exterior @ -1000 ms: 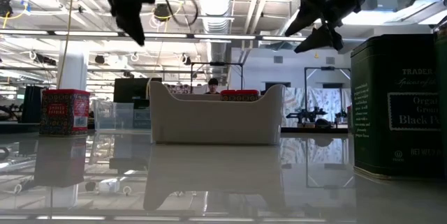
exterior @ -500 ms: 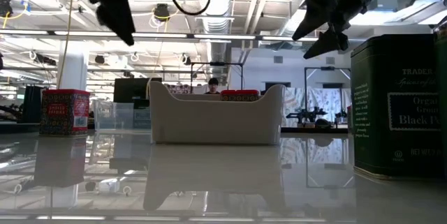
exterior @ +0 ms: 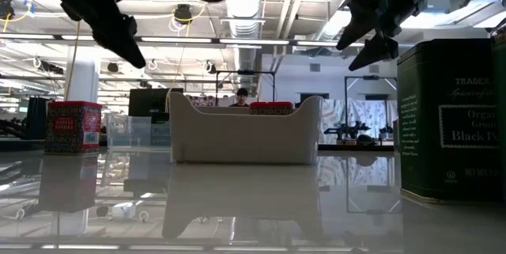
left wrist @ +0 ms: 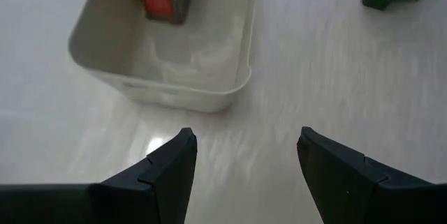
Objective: Sort spices by type
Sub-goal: Put the top right black seasoning can into the transparent bin
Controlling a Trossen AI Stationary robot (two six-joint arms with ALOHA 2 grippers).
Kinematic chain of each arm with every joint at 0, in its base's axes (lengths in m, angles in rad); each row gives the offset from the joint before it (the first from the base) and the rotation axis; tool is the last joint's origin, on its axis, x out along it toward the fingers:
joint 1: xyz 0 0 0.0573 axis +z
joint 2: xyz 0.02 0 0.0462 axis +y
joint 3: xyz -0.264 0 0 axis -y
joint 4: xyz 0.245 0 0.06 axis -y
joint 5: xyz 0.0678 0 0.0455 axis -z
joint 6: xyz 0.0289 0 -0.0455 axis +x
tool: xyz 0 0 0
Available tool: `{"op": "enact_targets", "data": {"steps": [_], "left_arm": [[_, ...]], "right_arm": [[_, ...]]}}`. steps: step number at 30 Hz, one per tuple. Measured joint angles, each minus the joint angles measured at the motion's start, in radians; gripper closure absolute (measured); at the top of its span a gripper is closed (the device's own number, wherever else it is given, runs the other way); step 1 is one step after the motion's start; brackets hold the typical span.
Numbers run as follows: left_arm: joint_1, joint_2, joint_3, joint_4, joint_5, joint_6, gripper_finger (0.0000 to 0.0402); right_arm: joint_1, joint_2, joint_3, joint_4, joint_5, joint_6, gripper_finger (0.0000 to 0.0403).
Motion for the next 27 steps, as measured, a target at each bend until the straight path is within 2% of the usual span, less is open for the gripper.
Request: {"op": "enact_targets", "data": {"steps": [5,7,13,18,23,27], "left_arm": [[-0.035,-0.047,0.000,-0.050,-0.099,0.003,0.0164],[-0.041,-0.081,0.000,-0.091,-0.115,0.005,0.0164],[-0.041,-0.230,-0.011,-0.128,-0.111,0.116,0.0164],[-0.038,-0.355,-0.100,-0.053,-0.026,0.142,0.0164],[-0.038,-0.386,-0.180,-0.001,-0.018,0.137,0.0164],[-0.038,-0.381,-0.209,0.000,-0.010,0.118,0.0164]], "right_arm": [[0.088,0.007,0.040,-0.176,0.135,0.125,0.0022],[0.109,0.008,0.069,-0.257,0.156,0.206,0.0026],[0.134,0.007,0.137,-0.433,0.163,0.451,0.0040],[0.180,0.018,0.167,-0.631,0.168,0.612,0.0057],[0.257,0.052,0.171,-0.832,0.107,0.774,0.0067],[0.328,0.096,0.171,-0.830,0.077,0.852,0.0067]]}}
